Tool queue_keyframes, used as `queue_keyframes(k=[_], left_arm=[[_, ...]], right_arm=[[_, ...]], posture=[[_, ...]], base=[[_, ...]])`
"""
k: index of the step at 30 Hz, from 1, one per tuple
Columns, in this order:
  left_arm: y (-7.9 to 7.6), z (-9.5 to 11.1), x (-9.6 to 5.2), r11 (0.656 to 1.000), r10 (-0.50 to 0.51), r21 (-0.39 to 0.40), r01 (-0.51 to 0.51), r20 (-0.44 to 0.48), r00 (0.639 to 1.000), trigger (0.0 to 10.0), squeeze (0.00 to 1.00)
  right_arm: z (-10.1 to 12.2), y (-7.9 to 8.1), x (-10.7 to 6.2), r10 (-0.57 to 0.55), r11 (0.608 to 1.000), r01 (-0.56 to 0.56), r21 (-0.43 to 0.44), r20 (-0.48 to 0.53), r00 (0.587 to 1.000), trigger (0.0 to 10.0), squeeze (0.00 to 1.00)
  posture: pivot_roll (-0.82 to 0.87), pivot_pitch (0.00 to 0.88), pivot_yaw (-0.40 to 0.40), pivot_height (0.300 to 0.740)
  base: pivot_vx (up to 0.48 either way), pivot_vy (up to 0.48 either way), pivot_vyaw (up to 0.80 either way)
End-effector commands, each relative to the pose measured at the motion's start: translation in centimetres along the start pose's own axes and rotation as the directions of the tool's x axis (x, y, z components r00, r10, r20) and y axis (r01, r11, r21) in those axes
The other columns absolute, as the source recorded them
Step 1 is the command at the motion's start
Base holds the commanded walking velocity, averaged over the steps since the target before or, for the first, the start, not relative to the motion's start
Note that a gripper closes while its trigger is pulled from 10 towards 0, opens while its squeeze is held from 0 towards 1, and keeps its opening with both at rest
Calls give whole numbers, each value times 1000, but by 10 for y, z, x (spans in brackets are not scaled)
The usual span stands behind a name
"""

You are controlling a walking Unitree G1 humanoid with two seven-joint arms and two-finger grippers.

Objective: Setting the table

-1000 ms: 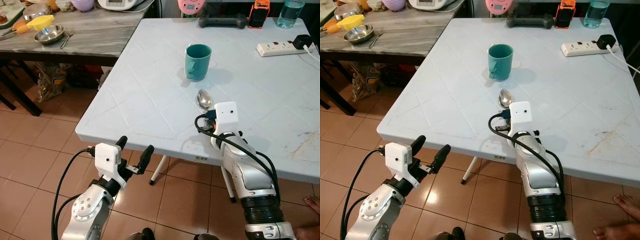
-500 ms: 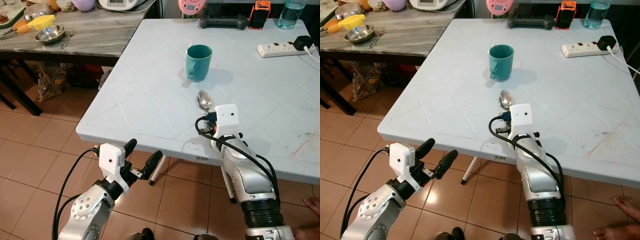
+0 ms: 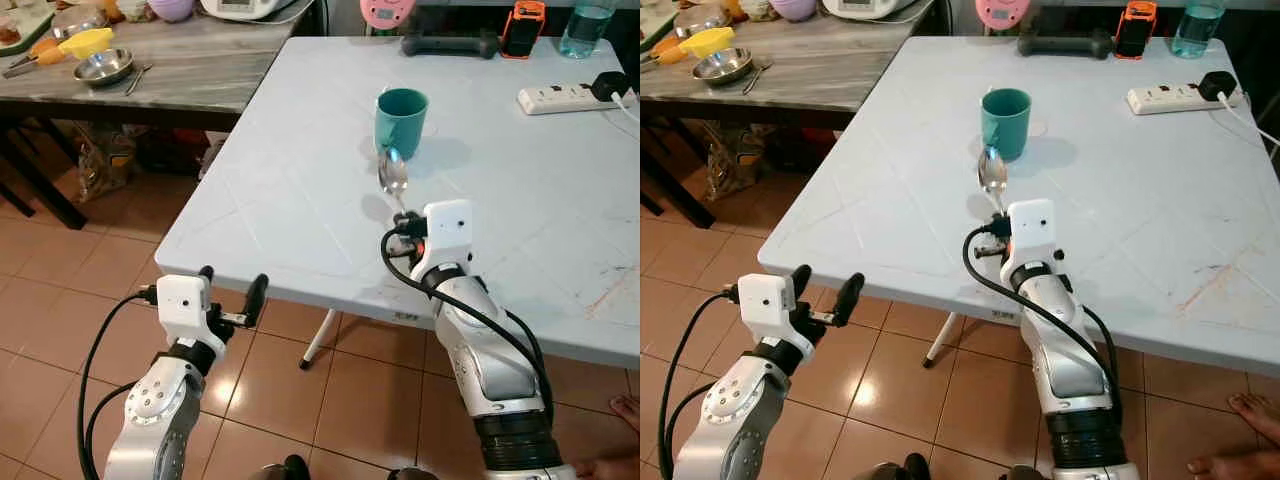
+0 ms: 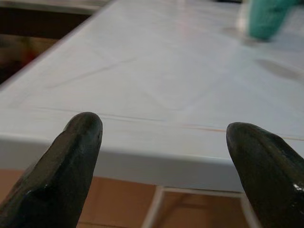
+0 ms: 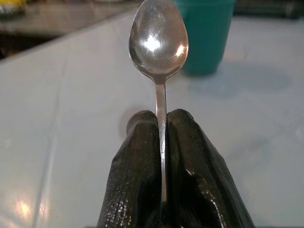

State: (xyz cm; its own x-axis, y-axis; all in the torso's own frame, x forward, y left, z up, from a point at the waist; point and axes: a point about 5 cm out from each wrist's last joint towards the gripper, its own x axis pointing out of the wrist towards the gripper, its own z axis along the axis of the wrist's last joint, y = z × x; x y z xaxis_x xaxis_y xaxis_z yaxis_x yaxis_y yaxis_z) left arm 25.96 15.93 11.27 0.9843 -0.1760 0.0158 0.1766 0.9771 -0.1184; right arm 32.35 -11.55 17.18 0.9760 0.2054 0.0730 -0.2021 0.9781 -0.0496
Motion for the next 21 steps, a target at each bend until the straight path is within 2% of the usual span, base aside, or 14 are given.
queue_keyframes(k=[1, 4, 7, 11, 17, 19, 21], left_arm=[[11, -1, -3, 997, 70, 20, -70, 1, 998, 10000, 0], [12, 2, -2, 997, 75, 23, -76, 20, 997, 10000, 0], [14, 7, 0, 996, 92, 18, -93, 48, 995, 10000, 0], [14, 5, 1, 994, 105, 30, -107, 46, 993, 10000, 0], [15, 2, 2, 992, 123, 30, -125, 39, 992, 10000, 0], [14, 2, 4, 991, 132, -6, -132, 36, 991, 10000, 0], [12, 2, 5, 992, 124, -10, -124, 38, 992, 10000, 0]], right_arm=[[13, 3, -1, 14, 1000, -14, -8, 75, 997, 10000, 0], [17, 0, -1, -1, 998, 8, -58, 106, 994, 10000, 0], [20, -5, -3, -12, 998, 22, -66, 138, 990, 10000, 0], [16, -9, -5, -28, 998, 36, -61, 123, 992, 10000, 0], [14, -9, -6, -32, 997, 40, -67, 121, 992, 10000, 0], [13, -8, -6, -32, 997, 40, -67, 121, 992, 10000, 0], [14, -8, -5, -32, 997, 41, -67, 125, 992, 10000, 0]], posture=[[-146, 155, 127, 740], [-143, 153, 125, 740], [-142, 153, 126, 740], [-145, 152, 128, 740], [-150, 152, 127, 740], [-154, 151, 128, 740], [-156, 149, 128, 740]], base=[[0, 0, 0], [0, 0, 0], [0, 0, 0], [0, 0, 0], [0, 0, -759], [0, 0, -756], [0, 0, -756]])
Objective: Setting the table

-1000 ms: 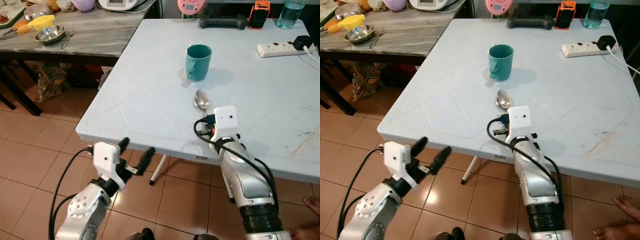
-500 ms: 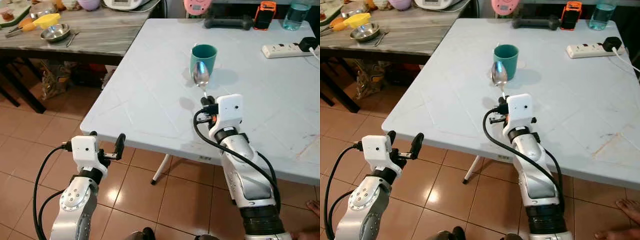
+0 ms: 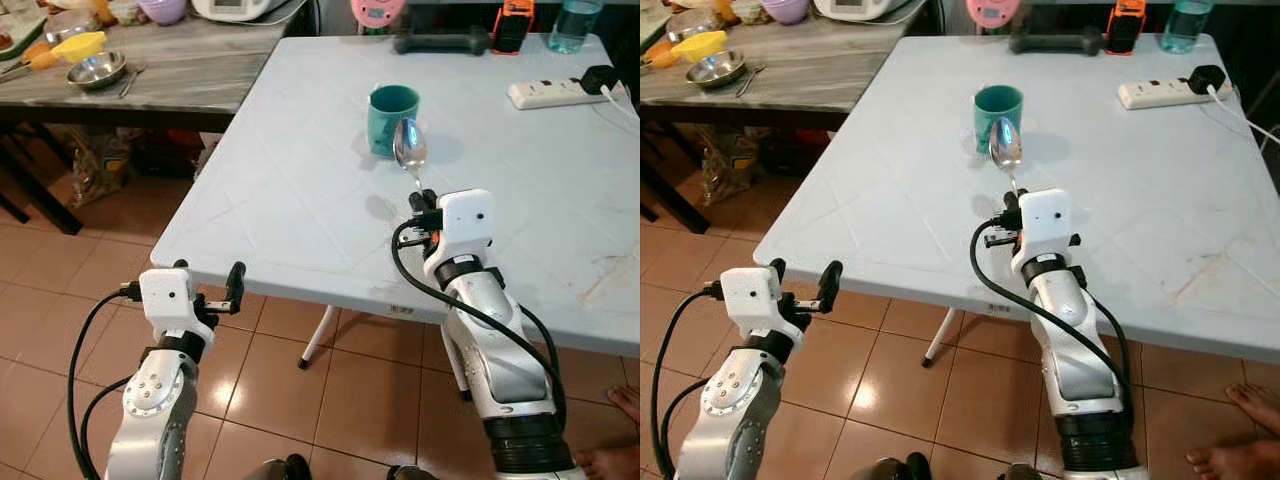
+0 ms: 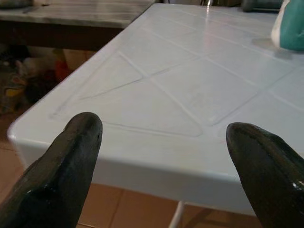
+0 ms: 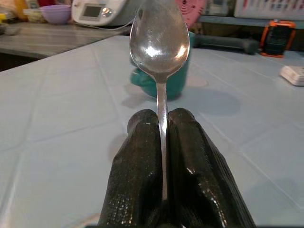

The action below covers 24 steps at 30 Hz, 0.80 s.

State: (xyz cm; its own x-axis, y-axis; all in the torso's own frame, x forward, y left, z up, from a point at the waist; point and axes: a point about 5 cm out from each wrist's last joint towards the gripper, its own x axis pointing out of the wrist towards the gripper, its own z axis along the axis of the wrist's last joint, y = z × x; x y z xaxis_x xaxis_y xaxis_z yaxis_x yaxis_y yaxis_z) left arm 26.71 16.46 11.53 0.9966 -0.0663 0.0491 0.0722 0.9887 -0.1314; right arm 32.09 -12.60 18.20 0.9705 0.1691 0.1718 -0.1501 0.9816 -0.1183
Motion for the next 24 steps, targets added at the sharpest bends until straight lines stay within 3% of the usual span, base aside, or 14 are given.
queue_keyframes(k=[1, 5, 8, 17, 21, 24], left_arm=[[4, -1, -1, 1000, 12, 4, -12, -7, 1000, 10000, 0], [0, -3, -1, 1000, 0, -1, 0, -9, 1000, 10000, 0], [-3, -4, -2, 998, -27, -49, 26, -18, 999, 10000, 0], [-3, -4, 0, 998, -46, -44, 45, -22, 999, 10000, 0], [-7, -5, 0, 996, -69, -52, 68, -25, 997, 10000, 0], [-8, -6, -1, 996, -75, -53, 73, -32, 997, 10000, 0]], right_arm=[[5, 2, -1, 5, 1000, -5, 5, 30, 1000, 10000, 0], [7, 3, -1, 5, 1000, -6, 8, 43, 999, 10000, 0], [7, 3, -1, 6, 1000, -7, 8, 51, 999, 10000, 0], [8, 4, 0, 7, 1000, -8, 4, 54, 998, 10000, 0], [7, 5, -1, 4, 1000, -4, 8, 48, 999, 10000, 0], [6, 5, -1, -1, 1000, 1, 9, 43, 999, 10000, 0]], posture=[[-156, 149, 128, 740], [-156, 148, 129, 740], [-156, 148, 129, 740], [-161, 149, 134, 740], [-162, 149, 137, 740], [-165, 149, 142, 740]], base=[[0, 0, -763], [0, 0, -686], [0, 0, 0], [0, 0, 0], [0, 263, 0], [0, 266, -717]])
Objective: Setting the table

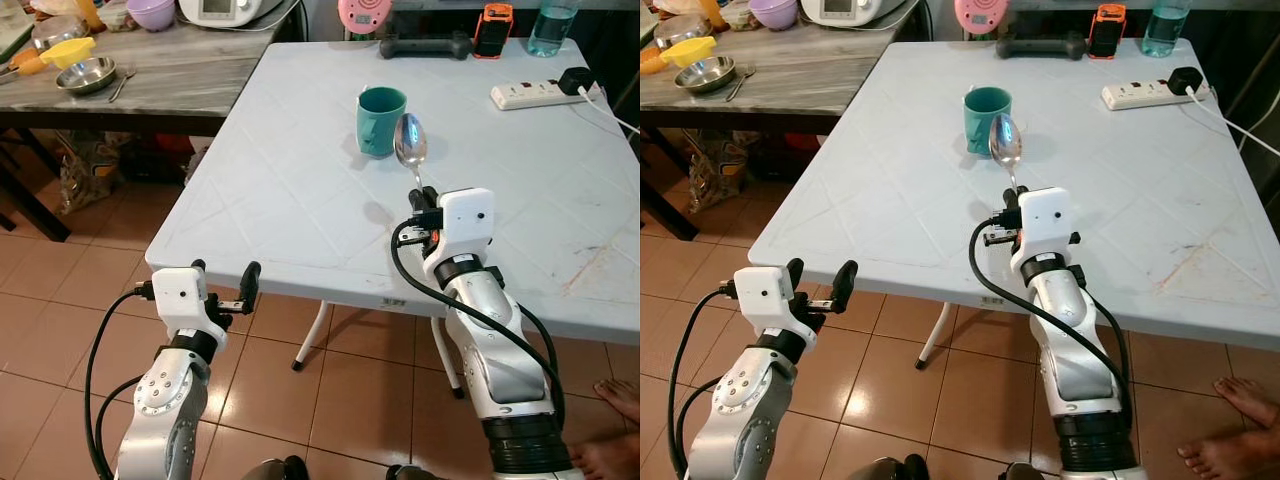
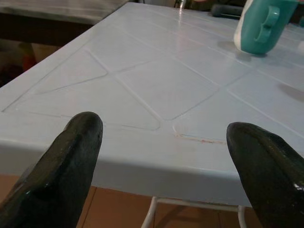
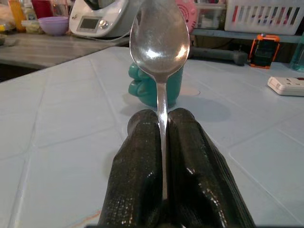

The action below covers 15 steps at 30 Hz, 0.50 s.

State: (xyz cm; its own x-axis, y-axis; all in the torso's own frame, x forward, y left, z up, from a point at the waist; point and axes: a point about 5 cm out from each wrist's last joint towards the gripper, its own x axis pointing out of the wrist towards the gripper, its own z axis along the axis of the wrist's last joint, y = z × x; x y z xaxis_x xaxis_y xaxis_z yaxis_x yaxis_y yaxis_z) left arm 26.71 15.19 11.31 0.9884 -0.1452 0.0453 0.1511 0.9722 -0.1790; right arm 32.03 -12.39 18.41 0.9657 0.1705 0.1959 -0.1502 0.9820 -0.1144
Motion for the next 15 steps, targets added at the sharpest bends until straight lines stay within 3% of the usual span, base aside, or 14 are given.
queue_keyframes(k=[1, 15], left_arm=[[4, -3, -2, 1000, 3, 0, -3, -20, 1000, 10000, 0], [2, -4, -2, 1000, -11, 6, 11, -35, 999, 10000, 0]], right_arm=[[4, 3, -1, -1, 1000, 1, 5, 19, 1000, 10000, 0], [3, 4, -1, -2, 1000, 2, 11, 16, 1000, 10000, 0]], posture=[[-165, 149, 142, 740], [-165, 157, 146, 740]], base=[[0, 266, -781], [0, 267, -691]])
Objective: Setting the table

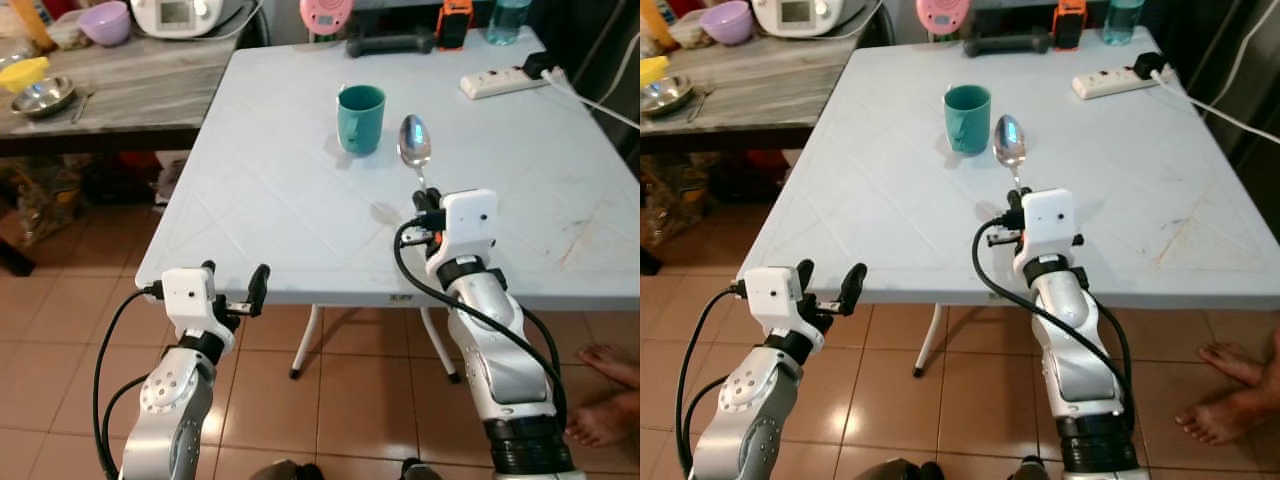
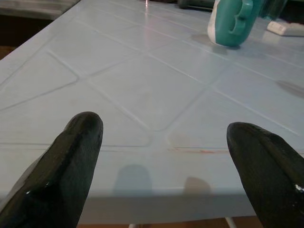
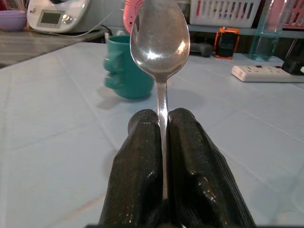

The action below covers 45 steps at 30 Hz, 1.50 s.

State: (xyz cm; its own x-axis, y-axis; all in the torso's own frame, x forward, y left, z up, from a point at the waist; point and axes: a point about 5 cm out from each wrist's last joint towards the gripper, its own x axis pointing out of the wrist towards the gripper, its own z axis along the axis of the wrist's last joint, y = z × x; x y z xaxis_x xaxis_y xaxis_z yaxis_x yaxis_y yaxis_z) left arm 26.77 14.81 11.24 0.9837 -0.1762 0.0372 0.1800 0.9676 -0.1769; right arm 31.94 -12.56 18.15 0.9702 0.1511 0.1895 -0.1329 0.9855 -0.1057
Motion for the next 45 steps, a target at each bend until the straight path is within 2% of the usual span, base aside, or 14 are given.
queue_keyframes(k=[1, 6, 25, 45], left_arm=[[5, -4, -3, 1000, 17, 6, -17, -23, 1000, 10000, 0], [4, -4, -4, 1000, 16, 6, -15, -25, 1000, 10000, 0], [0, -5, 0, 1000, 14, 6, -14, -20, 1000, 10000, 0], [-2, -9, 1, 1000, 16, 16, -16, -27, 1000, 10000, 0]], right_arm=[[5, 5, 0, 17, 1000, -17, 7, 25, 1000, 10000, 0], [5, 5, 0, 18, 1000, -18, 8, 26, 999, 10000, 0], [5, 5, 0, 18, 1000, -18, 1, 38, 999, 10000, 0], [2, 10, 1, 28, 1000, -28, 12, 28, 999, 10000, 0]], posture=[[-165, 157, 146, 740], [-163, 159, 146, 740], [-166, 137, 138, 740], [-159, 136, 139, 740]], base=[[0, 277, -488], [0, 280, -463], [0, 308, 0], [0, 423, 0]])
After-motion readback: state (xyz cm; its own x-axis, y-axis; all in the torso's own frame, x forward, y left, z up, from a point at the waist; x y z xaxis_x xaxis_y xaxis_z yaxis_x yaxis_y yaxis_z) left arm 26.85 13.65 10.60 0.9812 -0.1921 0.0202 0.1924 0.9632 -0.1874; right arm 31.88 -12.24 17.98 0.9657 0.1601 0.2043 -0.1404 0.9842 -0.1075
